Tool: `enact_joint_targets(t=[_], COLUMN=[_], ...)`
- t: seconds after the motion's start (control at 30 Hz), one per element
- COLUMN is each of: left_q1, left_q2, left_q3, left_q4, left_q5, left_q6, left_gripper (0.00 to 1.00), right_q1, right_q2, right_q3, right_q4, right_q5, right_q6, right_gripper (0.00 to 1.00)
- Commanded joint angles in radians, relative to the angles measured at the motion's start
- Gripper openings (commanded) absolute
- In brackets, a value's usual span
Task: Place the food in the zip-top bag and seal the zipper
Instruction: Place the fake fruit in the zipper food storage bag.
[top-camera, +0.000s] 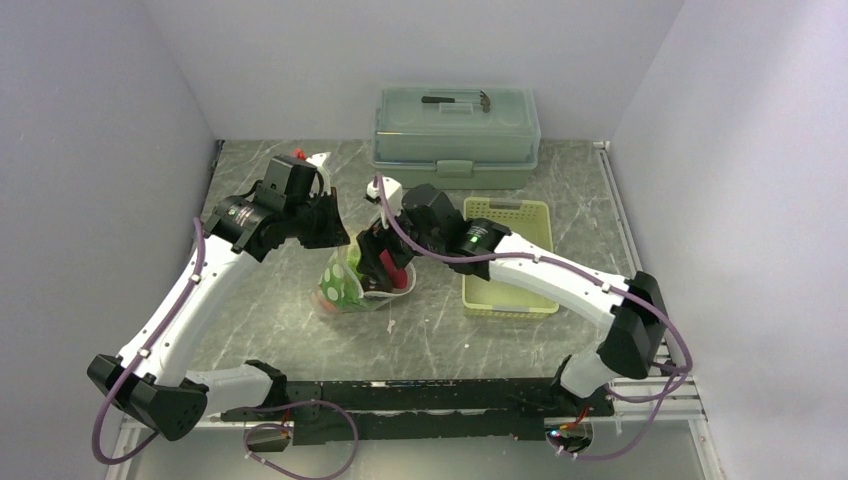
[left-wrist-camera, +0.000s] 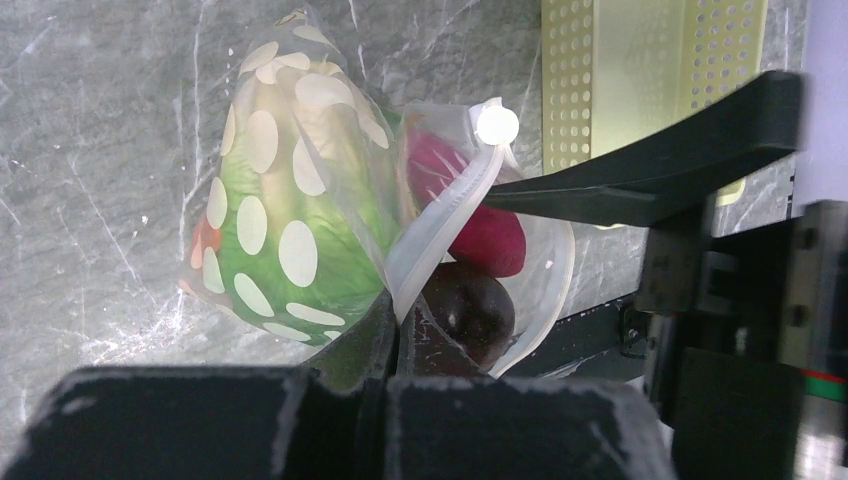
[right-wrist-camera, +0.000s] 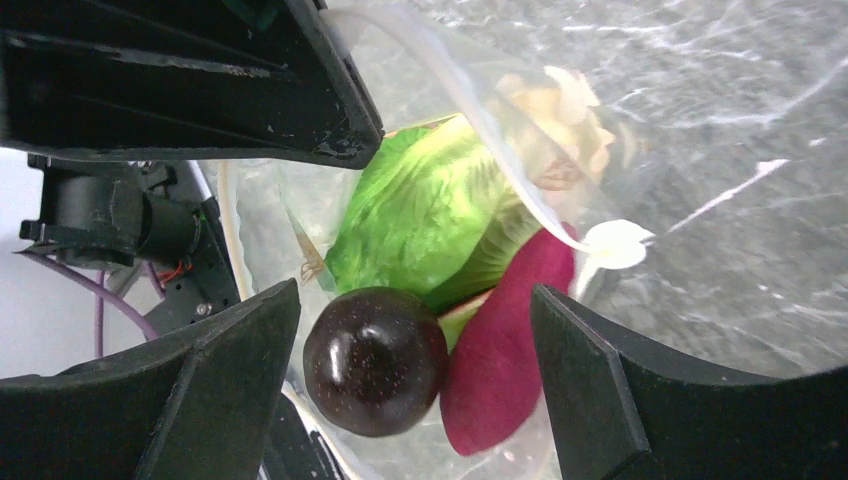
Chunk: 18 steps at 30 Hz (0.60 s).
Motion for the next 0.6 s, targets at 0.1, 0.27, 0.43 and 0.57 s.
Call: enact_joint_targets(t=[0.1, 0.27, 0.43, 0.57], left_q1=[0.003, 0.003, 0.004, 0.003], left_q2=[-0.017, -0.005, 0.006, 0.014], left_q3=[0.012, 0.023, 0.030, 0.038], left_q4=[0.047, 0.047, 0.048, 0.048], left_q5=[0.018, 0.018, 0.018, 0.018], left_q6=[-0.017, -0.014, -0.013, -0.011], left_gripper=[0.00, 0.00, 0.00, 0.00], right_q1=[0.003, 0.000, -0.013, -0.017], right_q2=[-0.101, -0.091, -0.106, -0.101], right_q3=[0.076, 0.088, 0.031, -0.005], right_q4=[-0.109, -0.221, -0.235, -0.242], right_q5=[0.257, 0.373, 0.382, 0.360], right_q6=[0.041, 0.130, 0.214, 0.269], right_gripper=[0.86, 0.79, 0.71, 0.63])
